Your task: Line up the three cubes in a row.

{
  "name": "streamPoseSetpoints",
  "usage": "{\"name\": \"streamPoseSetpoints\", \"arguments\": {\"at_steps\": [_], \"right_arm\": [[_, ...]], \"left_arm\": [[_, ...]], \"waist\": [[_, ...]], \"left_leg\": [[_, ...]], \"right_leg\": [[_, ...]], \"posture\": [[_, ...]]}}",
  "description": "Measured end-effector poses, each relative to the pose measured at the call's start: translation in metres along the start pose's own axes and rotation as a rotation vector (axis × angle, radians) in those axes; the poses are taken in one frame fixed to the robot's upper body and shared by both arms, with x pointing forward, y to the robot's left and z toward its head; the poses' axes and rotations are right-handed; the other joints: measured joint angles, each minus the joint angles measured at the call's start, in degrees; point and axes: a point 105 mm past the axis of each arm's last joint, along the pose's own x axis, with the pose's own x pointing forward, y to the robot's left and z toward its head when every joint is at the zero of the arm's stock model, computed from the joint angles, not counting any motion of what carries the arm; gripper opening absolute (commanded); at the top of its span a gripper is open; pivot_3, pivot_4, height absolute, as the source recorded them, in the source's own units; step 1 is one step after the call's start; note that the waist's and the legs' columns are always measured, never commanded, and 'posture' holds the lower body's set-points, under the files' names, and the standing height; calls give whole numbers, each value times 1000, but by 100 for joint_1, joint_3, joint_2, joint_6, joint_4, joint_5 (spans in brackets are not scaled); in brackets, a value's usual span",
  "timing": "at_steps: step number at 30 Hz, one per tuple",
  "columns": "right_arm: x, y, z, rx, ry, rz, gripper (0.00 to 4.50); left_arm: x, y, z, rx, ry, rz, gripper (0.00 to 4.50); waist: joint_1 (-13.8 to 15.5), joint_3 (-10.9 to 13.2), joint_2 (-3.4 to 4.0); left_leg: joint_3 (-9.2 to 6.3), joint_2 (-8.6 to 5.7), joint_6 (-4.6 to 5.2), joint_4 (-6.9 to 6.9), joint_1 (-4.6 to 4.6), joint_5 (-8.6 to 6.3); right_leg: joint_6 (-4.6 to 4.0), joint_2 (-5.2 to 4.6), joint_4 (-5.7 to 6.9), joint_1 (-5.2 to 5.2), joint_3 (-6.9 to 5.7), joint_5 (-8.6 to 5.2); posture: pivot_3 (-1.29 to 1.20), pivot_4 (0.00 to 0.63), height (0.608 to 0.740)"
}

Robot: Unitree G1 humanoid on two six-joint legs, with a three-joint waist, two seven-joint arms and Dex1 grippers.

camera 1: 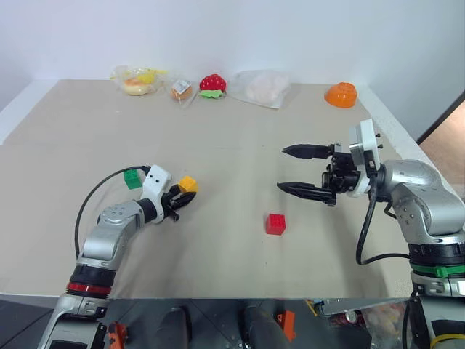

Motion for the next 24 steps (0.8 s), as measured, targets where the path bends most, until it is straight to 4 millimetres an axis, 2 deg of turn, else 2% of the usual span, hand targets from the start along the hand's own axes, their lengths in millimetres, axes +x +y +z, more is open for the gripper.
{"name": "streamPoseSetpoints", "arguments": {"at_steps": [3, 7, 11, 15, 24], "right_arm": [[0, 10, -9, 34, 13, 19, 4500], [-4, 19, -19, 71, 46, 25, 4500], [-4, 23, -18, 59, 53, 22, 4500], [-4, 26, -17, 58, 51, 13, 4500], [-15, 29, -19, 77, 62, -37, 4500]], "left_arm": [[0, -10, 7, 24, -41, -90, 1306], [-14, -41, 25, 124, -99, -365, 1306], [-23, -60, 17, 192, -49, -561, 1306], [-15, -69, 8, 259, 2, -679, 1306], [17, -77, 14, 239, -16, -774, 1306]], "waist": [[2, 0, 0], [-1, 0, 1], [-7, -1, 3], [1, -1, 3], [11, -1, 3]], "left_leg": [[-1, 0, 0, 0, -2, 0], [1, 1, -1, -1, 0, 0], [2, 3, 5, 0, 6, 3], [2, 2, 9, 16, -2, 6], [-2, 0, 9, 34, -15, 5]], "right_leg": [[0, 0, 0, -1, 0, -2], [-16, 1, 0, -4, 1, -10], [-24, 2, 1, -2, 1, -5], [-23, 1, 0, 0, 0, -1], [-16, 1, 0, 0, -1, 3]], "posture": [[0, 150, 740], [0, 150, 740], [0, 150, 740], [0, 150, 740], [0, 150, 740]]}}
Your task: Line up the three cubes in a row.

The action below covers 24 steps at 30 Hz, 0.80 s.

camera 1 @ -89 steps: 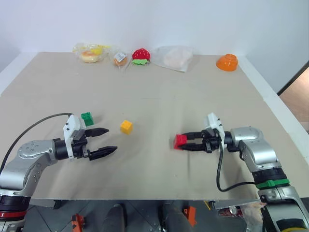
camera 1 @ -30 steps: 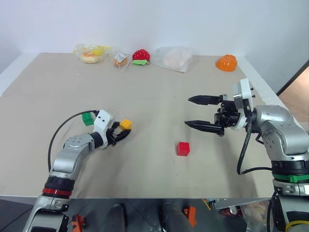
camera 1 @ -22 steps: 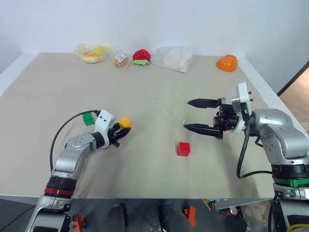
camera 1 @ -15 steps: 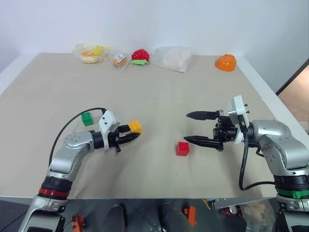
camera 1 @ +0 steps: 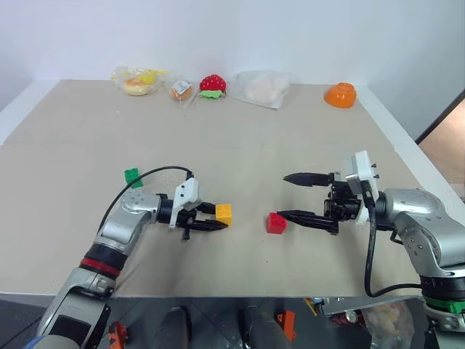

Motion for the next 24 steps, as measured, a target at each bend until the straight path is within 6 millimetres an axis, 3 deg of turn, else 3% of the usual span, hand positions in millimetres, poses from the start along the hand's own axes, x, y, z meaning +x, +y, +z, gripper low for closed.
{"name": "streamPoseSetpoints", "arguments": {"at_steps": [5, 10, 17, 21, 22, 24], "right_arm": [[1, 2, 1, -3, 0, -3, 4500], [1, 3, 2, -7, -6, -3, 4500], [2, 3, 3, -6, -13, -7, 4500], [2, 3, 3, -7, -13, -7, 4500], [2, 3, 3, -7, -13, -7, 4500], [2, 3, 3, -7, -14, -8, 4500]], "left_arm": [[12, 2, 0, 12, 11, -44, 1306], [12, 5, -15, -1, 54, -19, 1306], [14, 6, -16, 45, 78, -18, 1306], [18, 7, -15, 49, 74, -8, 3149], [18, 7, -15, 49, 73, -4, 3331], [19, 8, -15, 51, 72, 1, 4108]], "waist": [[-22, 0, 0], [-14, 0, 0], [-14, 0, 0], [-14, 0, 0], [-14, 0, 0], [-14, 0, 0]], "left_leg": [[-1, 0, 1, -1, 1, -1], [-3, 0, 1, 0, -2, -1], [-3, -1, 1, 2, -2, 0], [-3, -1, 1, 5, -2, 0], [-3, -1, 1, 5, -2, 0], [-3, -1, 1, 5, -1, 0]], "right_leg": [[1, 2, 0, 0, 2, 1], [2, 2, 1, 0, 1, 1], [3, 0, 1, 1, 1, 2], [6, 0, 1, 3, 2, 3], [7, 0, 1, 3, 2, 4], [7, 0, 1, 3, 2, 4]], "posture": [[0, 150, 740], [0, 150, 740], [0, 150, 740], [0, 150, 740], [0, 150, 740], [0, 150, 740]]}}
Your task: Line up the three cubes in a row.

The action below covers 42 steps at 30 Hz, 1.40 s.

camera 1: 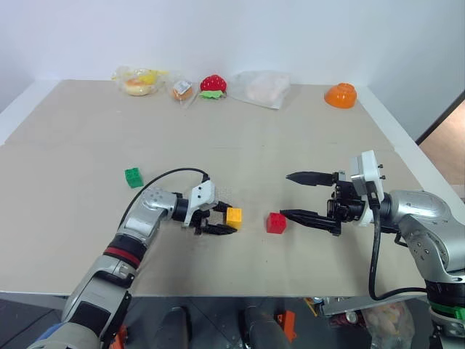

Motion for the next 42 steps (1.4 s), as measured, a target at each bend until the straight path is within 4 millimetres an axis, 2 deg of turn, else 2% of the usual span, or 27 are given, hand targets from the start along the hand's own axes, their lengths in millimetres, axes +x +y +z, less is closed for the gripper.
{"name": "streamPoseSetpoints", "arguments": {"at_steps": [1, 6, 12, 14, 29, 36, 37, 38, 42], "right_arm": [[0, 0, 0, -1, 0, 0, 4500], [0, -1, 0, -1, -2, 1, 4500], [0, -3, 1, -1, -5, 4, 4500], [0, -5, 2, 0, -9, 8, 4500], [3, -8, 3, -2, -16, 15, 4500], [3, -8, 3, -3, -17, 13, 4500], [3, -8, 3, -4, -17, 13, 4500], [3, -8, 3, -4, -17, 13, 4500], [3, -8, 3, -4, -17, 12, 4500]], "left_arm": [[0, 0, 0, 1, -1, 6, 4437], [-7, -2, -2, 6, 0, 33, 4473], [-45, -2, -11, -34, 39, 108, 4473], [-49, -4, -12, -49, 34, 116, 4473], [-36, -5, -5, -60, -6, 111, 4473], [-14, -8, 7, -38, -46, 57, 4473], [-12, -8, 8, -32, -48, 53, 3950], [-11, -6, 8, -28, -46, 55, 3747], [-11, -4, 5, -34, -37, 63, 2337]], "waist": [[0, 0, 0], [-9, 0, 0], [-10, 0, 1], [-5, 0, 1], [1, 0, 1], [2, 0, 1], [3, 0, 1], [2, 0, 1], [-4, 0, 1]], "left_leg": [[0, 0, 0, 0, 0, 0], [1, 2, 0, -2, 1, 0], [0, 7, 0, -7, 2, 0], [3, 4, 0, -4, 2, 0], [2, 3, 0, -4, 0, 0], [2, 2, 0, -2, -1, 0], [2, 2, 0, -3, -1, 0], [2, 2, 0, -3, -1, 0], [2, 2, 0, -3, 0, 0]], "right_leg": [[0, 0, 0, 0, 0, 0], [0, 1, 0, -2, 2, 0], [-4, 5, 1, -4, 0, -2], [-3, 0, 0, -2, 1, -1], [-2, 1, 0, -5, 1, -1], [-1, 1, 0, -4, 1, 0], [-1, 1, 0, -4, 1, 0], [-1, 1, 0, -4, 1, 0], [-1, 2, 0, -4, 1, 0]], "posture": [[0, 150, 740], [0, 150, 740], [0, 150, 740], [0, 150, 740], [0, 150, 740], [0, 150, 740], [0, 150, 740], [0, 150, 740], [0, 150, 740]]}}
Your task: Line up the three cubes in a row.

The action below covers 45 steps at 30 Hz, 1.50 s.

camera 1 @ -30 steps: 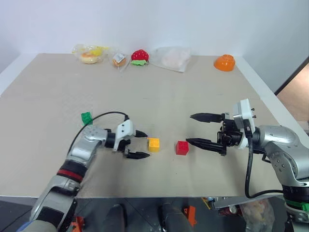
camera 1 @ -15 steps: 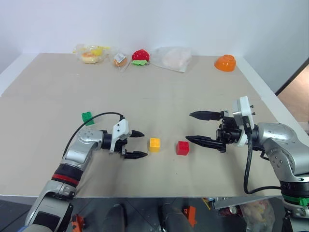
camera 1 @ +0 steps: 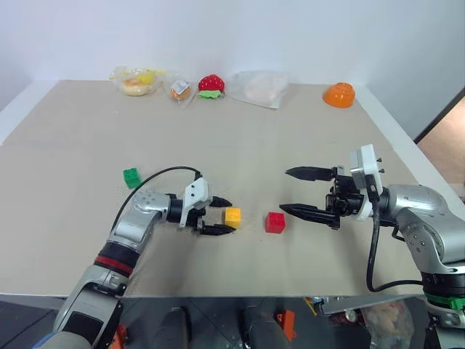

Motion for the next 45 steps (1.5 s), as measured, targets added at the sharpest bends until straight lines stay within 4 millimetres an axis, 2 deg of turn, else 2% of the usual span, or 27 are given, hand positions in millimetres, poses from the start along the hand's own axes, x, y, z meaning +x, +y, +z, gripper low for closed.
{"name": "streamPoseSetpoints", "arguments": {"at_steps": [3, 10, 13, 18, 22, 24, 26, 27, 31, 36, 40, 43, 45], "right_arm": [[0, 0, 0, 0, 0, -1, 4500], [0, 0, 0, -1, 2, -4, 4500], [1, -1, -1, -2, 2, -5, 4500], [2, 0, -2, 0, 4, -5, 4500], [4, -1, -1, -4, -3, -1, 4500], [5, -1, 1, -11, -5, 2, 4500], [6, -1, 1, -16, -5, 8, 4500], [6, -1, 1, -15, -4, 8, 4500], [8, -1, 0, -9, -6, 13, 4500], [9, -1, 0, -10, -7, 14, 4500], [9, -1, 0, -11, -8, 15, 4500], [9, -2, 1, -11, -9, 16, 4500], [9, -3, 1, -10, -11, 16, 4500]], "left_arm": [[-1, 1, -1, -3, 2, 3, 1311], [-5, 5, -3, 22, 13, 34, 1269], [-9, 16, -3, 42, 28, 108, 1269], [-33, 46, -5, 73, 90, 311, 1269], [-35, 52, -6, 73, 109, 365, 1269], [-36, 54, -8, 60, 115, 387, 2298], [-43, 61, -16, 27, 146, 463, 2950], [-44, 62, -16, 26, 145, 470, 3114], [-49, 69, -18, -40, 138, 548, 4435], [-64, 78, -17, -104, 133, 645, 4476], [-88, 81, -1, -121, 94, 722, 4476], [-103, 71, 18, -167, 20, 726, 4476], [-106, 54, 29, -189, -2, 658, 4476]], "waist": [[3, 0, 0], [2, 0, 0], [2, 0, 0], [3, 0, 0], [4, 0, 0], [1, 0, 0], [-10, 0, 0], [-13, 0, 0], [-17, 0, 0], [-17, 0, 0], [-16, 0, 0], [-13, 0, 0], [-16, 0, 0]], "left_leg": [[0, 0, 0, 0, -1, 0], [0, 0, 0, 0, 0, 0], [0, 0, 1, 2, 0, 1], [0, 0, 2, 1, 2, 1], [1, 0, 2, 2, 5, 2], [0, 0, 8, 2, 15, 6], [0, 0, 11, 1, 23, 8], [-1, 1, 12, 2, 23, 8], [-2, 1, 12, 2, 25, 9], [-1, 1, 12, 1, 18, 10], [-1, 2, 8, -9, 6, 7], [-3, 2, -4, -12, 3, -3], [-5, 2, -14, -13, 2, -10]], "right_leg": [[0, -1, 0, 0, 0, 0], [0, 0, 0, 0, 0, 0], [1, 0, 0, 1, 0, 4], [1, -1, 0, 1, 0, 6], [2, -1, 0, 4, 0, 8], [-6, 0, 0, 7, 0, 20], [-13, 1, 0, 5, 0, 34], [-15, 2, 0, 4, 0, 38], [-22, 2, 0, 4, -2, 44], [-20, 2, 0, -3, 0, 44], [-13, 3, -1, -13, 0, 24], [5, 3, 0, -13, 0, 12], [10, 4, 0, -13, 1, 7]], "posture": [[0, 150, 740], [0, 150, 740], [0, 150, 740], [0, 150, 740], [0, 150, 740], [0, 150, 740], [0, 150, 740], [0, 150, 740], [0, 150, 740], [0, 150, 740], [0, 150, 740], [0, 150, 740], [0, 150, 740]]}}
